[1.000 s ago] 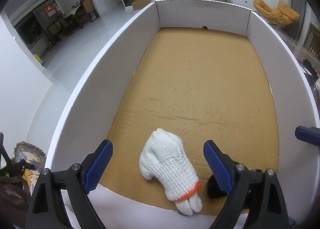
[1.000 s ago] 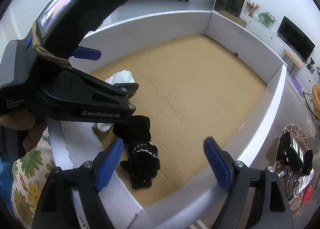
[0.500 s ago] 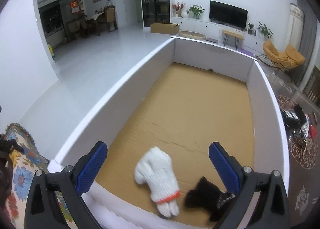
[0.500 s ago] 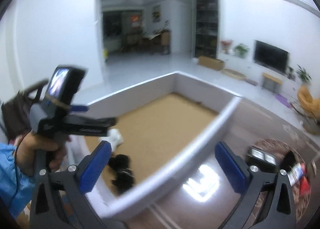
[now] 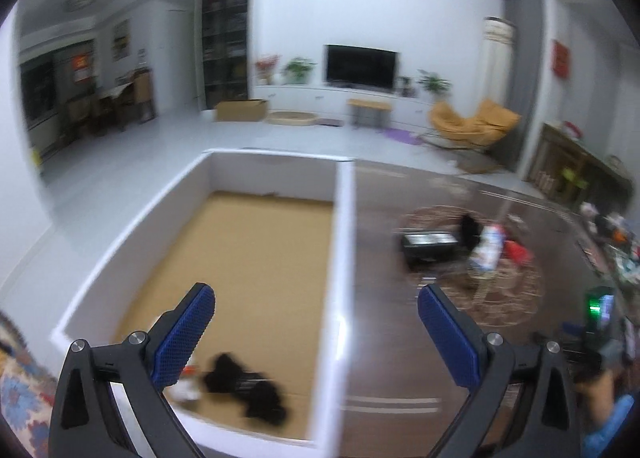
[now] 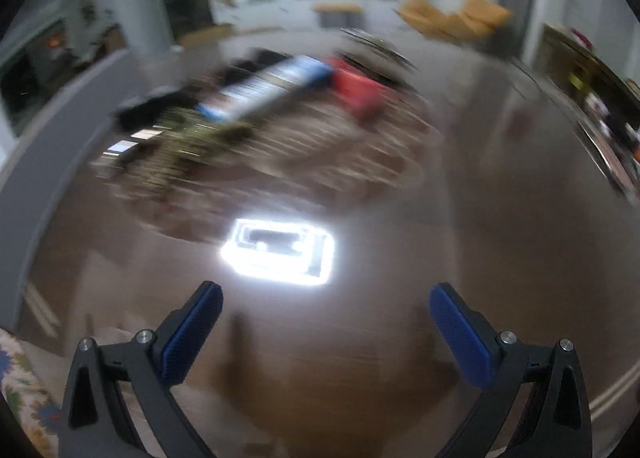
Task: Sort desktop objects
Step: 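Return the left tool to the table and grasp the gold cosmetic tube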
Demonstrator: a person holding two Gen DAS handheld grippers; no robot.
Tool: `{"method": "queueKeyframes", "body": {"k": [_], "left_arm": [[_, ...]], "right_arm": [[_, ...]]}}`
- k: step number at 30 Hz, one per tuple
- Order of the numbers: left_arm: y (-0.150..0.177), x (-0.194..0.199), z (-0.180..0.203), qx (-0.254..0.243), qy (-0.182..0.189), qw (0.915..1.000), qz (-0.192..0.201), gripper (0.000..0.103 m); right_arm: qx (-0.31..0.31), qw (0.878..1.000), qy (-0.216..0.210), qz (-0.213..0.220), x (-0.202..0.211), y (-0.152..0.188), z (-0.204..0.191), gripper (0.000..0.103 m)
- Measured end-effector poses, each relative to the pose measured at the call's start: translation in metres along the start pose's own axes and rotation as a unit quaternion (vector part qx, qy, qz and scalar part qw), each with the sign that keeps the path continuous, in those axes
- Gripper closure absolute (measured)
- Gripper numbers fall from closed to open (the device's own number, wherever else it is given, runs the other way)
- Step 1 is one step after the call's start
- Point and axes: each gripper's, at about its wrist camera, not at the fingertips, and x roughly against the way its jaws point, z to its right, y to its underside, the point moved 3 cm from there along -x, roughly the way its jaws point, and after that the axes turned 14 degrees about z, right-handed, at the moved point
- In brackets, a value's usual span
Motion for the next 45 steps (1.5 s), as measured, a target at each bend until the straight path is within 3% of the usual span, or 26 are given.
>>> {"method": "queueKeyframes", "body": {"k": [4,10,15,18,21,23,29,33,37,39,45], "left_arm": [[-0.008,0.005,0.058,-0.018,0.056,0.9982,-0.003,0.0],[0.005,0.004,0.146,-0.063,0.123,0.9903,-0.015,0.0],[0.035,-0.022,0.187,-0.103,0.135,0.9844,-0.048,0.0],[0.063,-0.055,0.191,-0.127,0.117,0.9812,-0.086,0.0],[0.095,-0.093,0.179,-0.113,0.108,0.9774,-0.143,0.0],[0.107,-0.111,0.175,-0.113,0.102,0.9755,-0.158,0.0],[0.117,-0.17,0.173,-0.159,0.049,0.9743,-0.152,0.0],[0.115,-0.21,0.16,-0.157,0.025,0.9724,-0.17,0.0],[0.109,-0.239,0.157,-0.12,0.059,0.9723,-0.191,0.0],[0.108,-0.253,0.161,-0.101,0.091,0.968,-0.211,0.0],[0.1,-0.279,0.183,-0.11,0.108,0.9654,-0.211,0.0]], "right_arm": [[0.002,1.0,0.013,0.004,-0.003,-0.001,0.027,0.0],[0.006,1.0,0.012,0.013,-0.001,-0.003,0.028,0.0],[0.006,1.0,0.012,0.013,-0.003,-0.002,0.027,0.0],[0.006,1.0,0.015,0.014,-0.007,-0.002,0.026,0.0],[0.004,1.0,0.018,0.013,-0.009,-0.001,0.023,0.0],[0.004,1.0,0.019,0.013,-0.009,-0.002,0.023,0.0],[0.004,1.0,0.018,0.013,-0.008,-0.002,0.024,0.0],[0.004,1.0,0.018,0.014,-0.009,-0.002,0.023,0.0],[0.003,1.0,0.019,0.014,-0.009,-0.002,0.023,0.0],[0.003,1.0,0.019,0.014,-0.009,-0.002,0.023,0.0],[0.003,1.0,0.018,0.014,-0.009,-0.002,0.023,0.0]]}}
